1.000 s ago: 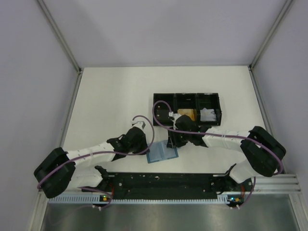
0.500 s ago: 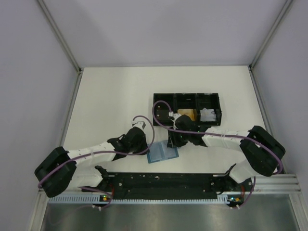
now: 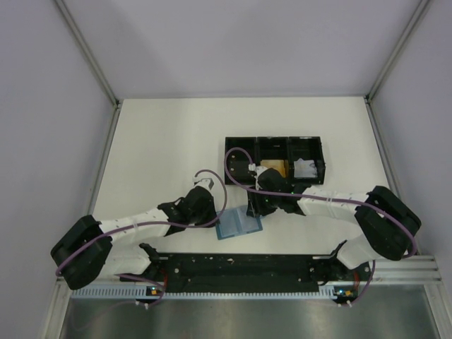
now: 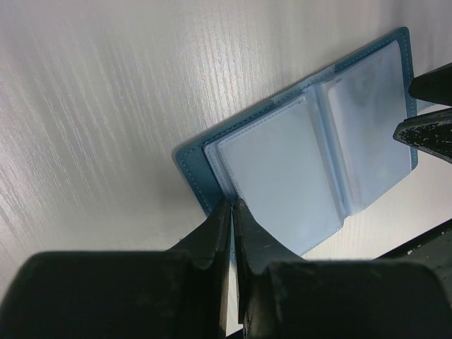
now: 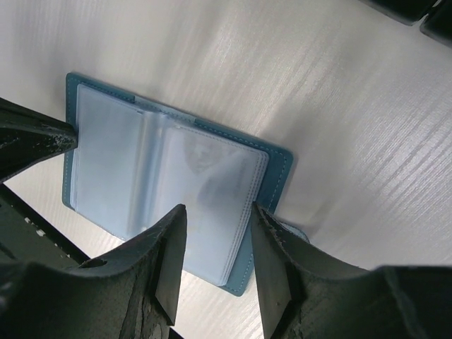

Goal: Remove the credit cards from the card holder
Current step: Remove the credit card from the card holder.

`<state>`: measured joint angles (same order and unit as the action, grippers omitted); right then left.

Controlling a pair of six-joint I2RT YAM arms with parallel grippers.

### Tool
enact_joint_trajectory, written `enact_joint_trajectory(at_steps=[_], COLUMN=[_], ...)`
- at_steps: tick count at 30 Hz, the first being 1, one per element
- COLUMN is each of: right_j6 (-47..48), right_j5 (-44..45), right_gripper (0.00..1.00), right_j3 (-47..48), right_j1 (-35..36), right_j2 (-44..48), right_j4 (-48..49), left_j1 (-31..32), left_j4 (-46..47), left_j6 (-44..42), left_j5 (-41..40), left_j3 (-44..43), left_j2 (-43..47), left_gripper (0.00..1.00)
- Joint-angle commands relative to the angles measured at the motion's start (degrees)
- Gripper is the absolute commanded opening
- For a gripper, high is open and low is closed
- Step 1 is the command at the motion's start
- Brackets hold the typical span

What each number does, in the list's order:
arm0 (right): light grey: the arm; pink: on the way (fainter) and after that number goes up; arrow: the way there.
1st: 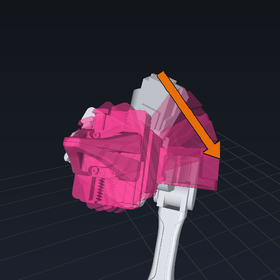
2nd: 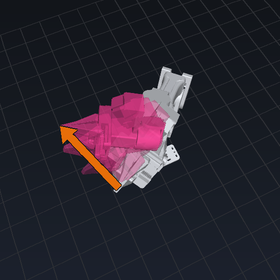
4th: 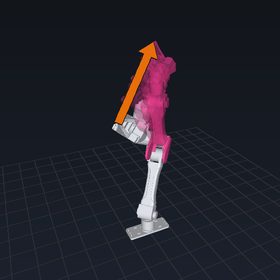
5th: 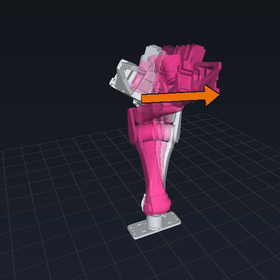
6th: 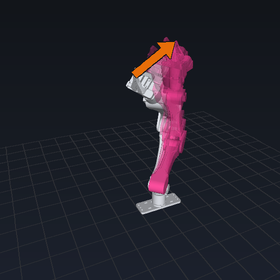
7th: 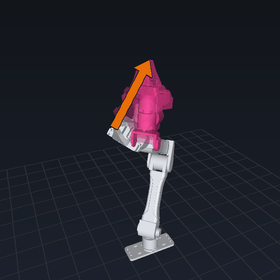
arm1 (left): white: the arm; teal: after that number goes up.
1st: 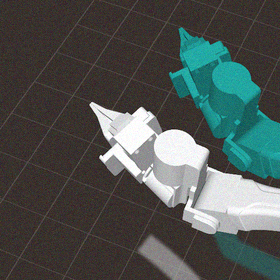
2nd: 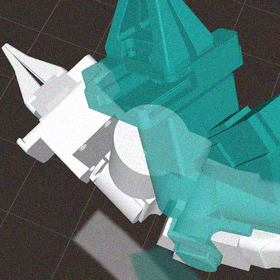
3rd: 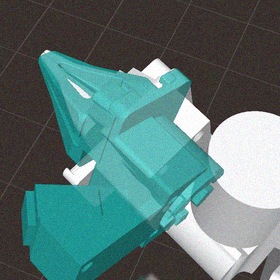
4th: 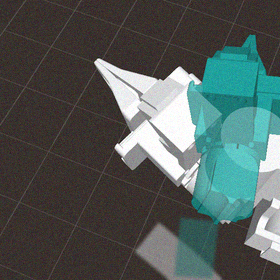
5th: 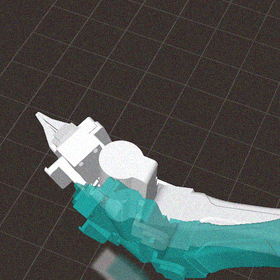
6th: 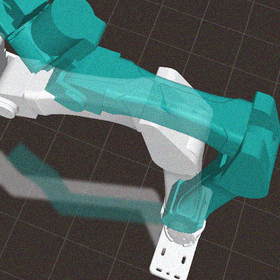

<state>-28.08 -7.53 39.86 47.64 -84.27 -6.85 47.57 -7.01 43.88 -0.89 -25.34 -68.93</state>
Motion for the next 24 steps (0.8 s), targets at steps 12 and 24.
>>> enact_joint_trajectory(at_steps=[12, 24], right_j6=[0.13, -2.25], right_j5=[-3.63, -9.0], right_gripper=[0.3, 0.22], right_j3=[1.98, 2.51], right_j1=[1.58, 1.67], right_j2=[-1.86, -3.09], right_j4=[3.95, 9.67], left_j1=[0.68, 0.86], left_j4=[-0.2, 0.5], left_j6=[0.59, 0.77], left_j5=[0.18, 0.62], left_j3=[0.56, 0.47], left_j2=[-1.04, -1.65], left_gripper=[0.08, 0.08])
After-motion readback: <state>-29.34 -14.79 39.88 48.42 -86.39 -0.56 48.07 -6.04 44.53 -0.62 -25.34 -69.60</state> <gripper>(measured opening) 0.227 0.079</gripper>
